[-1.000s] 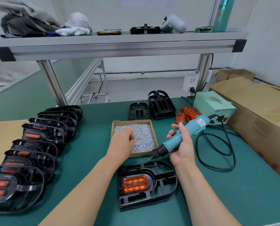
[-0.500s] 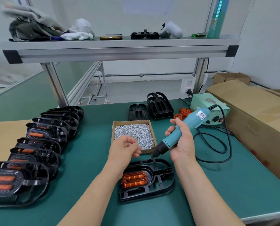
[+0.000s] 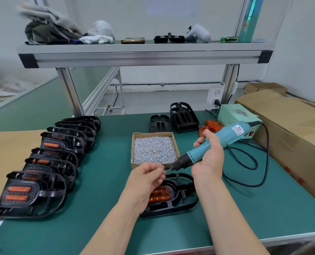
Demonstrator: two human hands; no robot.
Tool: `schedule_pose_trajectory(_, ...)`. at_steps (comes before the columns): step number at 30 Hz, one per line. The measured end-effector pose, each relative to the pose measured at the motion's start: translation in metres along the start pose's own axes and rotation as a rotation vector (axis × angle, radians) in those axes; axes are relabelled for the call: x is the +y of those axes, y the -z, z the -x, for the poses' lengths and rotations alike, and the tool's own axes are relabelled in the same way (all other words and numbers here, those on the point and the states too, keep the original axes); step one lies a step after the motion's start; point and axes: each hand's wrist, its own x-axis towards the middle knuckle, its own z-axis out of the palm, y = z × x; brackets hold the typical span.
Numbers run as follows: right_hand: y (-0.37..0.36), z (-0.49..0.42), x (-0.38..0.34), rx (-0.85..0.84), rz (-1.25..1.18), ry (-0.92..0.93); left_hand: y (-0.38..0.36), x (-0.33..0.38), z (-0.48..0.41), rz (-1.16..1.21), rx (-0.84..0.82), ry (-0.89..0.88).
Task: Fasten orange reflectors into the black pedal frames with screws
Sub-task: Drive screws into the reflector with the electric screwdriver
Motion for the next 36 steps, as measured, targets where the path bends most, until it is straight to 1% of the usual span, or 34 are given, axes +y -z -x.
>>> schedule_pose_trajectory(6,-0.006,0.007,-0.006,0.054,-0.050,0.035,-0.004,0.000,0.011,0.306,-0.054,0.133)
schedule_pose_trajectory(10,-0.006,0.010,-0.008,0.073,-0.056,0.040,-0.002,-0.001,0.013,0.396,-0.063,0.171)
schedule_pose_trajectory(21,-0.002,0.011,-0.006,0.081,-0.065,0.050,-0.002,-0.004,0.015,0.403,-0.059,0.188)
schedule_pose_trajectory(29,-0.003,0.013,-0.005,0.076,-0.044,0.092,-0.006,-0.009,0.017,0.496,-0.007,0.218)
schedule_pose_trajectory(36,-0.003,0.017,-0.004,0.081,-0.002,0.130,-0.012,-0.013,0.020,0.493,0.061,0.176)
